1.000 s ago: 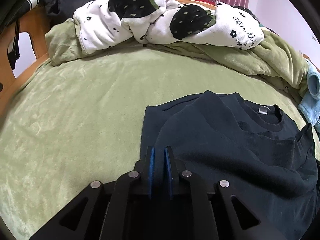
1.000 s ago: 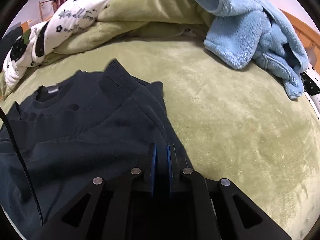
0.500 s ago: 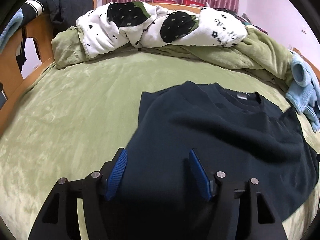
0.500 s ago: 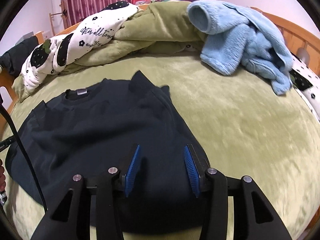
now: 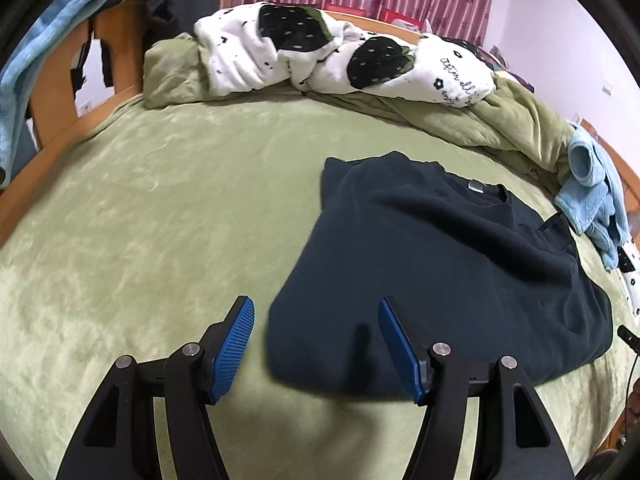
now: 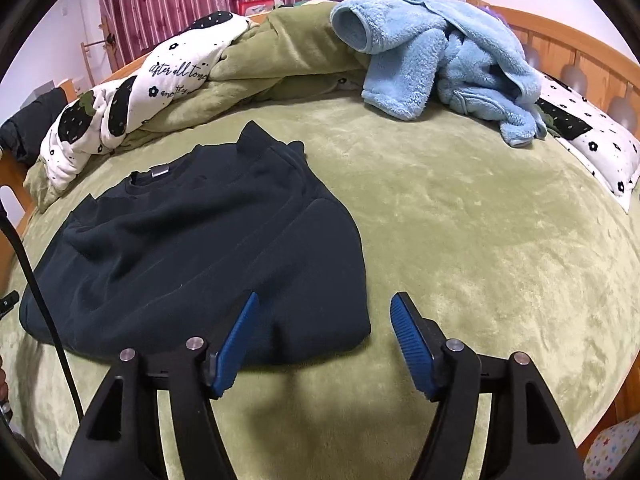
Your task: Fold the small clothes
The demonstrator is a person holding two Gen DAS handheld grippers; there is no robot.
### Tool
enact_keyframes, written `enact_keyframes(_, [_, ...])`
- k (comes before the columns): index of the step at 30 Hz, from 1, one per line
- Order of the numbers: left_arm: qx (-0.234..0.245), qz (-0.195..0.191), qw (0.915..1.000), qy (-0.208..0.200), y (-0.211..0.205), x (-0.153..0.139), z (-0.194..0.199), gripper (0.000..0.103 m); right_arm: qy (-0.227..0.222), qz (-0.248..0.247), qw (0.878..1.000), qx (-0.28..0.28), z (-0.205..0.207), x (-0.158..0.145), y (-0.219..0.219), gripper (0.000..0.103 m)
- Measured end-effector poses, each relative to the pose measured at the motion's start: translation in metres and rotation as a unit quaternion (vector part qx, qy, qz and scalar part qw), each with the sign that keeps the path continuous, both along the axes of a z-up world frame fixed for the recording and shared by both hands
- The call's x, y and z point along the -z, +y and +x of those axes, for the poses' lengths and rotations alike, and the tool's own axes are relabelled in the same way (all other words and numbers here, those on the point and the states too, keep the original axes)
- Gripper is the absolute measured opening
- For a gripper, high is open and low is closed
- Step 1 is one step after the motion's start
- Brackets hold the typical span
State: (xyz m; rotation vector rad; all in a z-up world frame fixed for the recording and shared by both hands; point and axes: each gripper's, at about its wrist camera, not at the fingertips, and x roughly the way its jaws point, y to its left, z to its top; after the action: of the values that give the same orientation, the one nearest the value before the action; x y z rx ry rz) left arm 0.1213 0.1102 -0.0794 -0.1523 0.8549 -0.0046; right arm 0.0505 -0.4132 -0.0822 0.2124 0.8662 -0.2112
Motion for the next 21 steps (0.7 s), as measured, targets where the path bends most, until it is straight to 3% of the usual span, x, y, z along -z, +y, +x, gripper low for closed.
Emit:
enact_keyframes(7, [0.024, -0.022, 0.9990, 0.030, -0.005, 0.030, 0.012, 0.062, 0.023, 0.005, 1.000, -0.006, 0.021, 0.023, -0.001, 0.068])
enact_keyframes(14, [0.029, -0.079, 0.9950, 0.054, 0.000, 0.054, 0.026, 0.065, 0.039, 0.036, 0.999, -0.001, 0.048, 0.053, -0.005, 0.073])
enact_keyframes(16, [0.031, -0.081, 0.9948, 0.054, -0.002, 0.057, 0.029, 0.062, 0.044, 0.047, 0.998, 0.003, 0.057, 0.059, -0.008, 0.073])
enact_keyframes(18, [0.039, -0.078, 0.9949, 0.050, -0.008, 0.057, 0.030, 0.048, 0.047, 0.057, 0.997, 0.004, 0.062, 0.064, -0.009, 0.074])
enact_keyframes(19, [0.039, -0.072, 0.9955, 0.047, -0.011, 0.055, 0.029, 0.046, 0.048, 0.056, 0.997, 0.001, 0.063, 0.065, -0.008, 0.070])
enact_keyframes(21, [0.045, -0.062, 0.9965, 0.034, -0.013, 0.051, 0.024, 0.034, 0.043, 0.059, 0.997, -0.020, 0.062, 0.062, -0.004, 0.046])
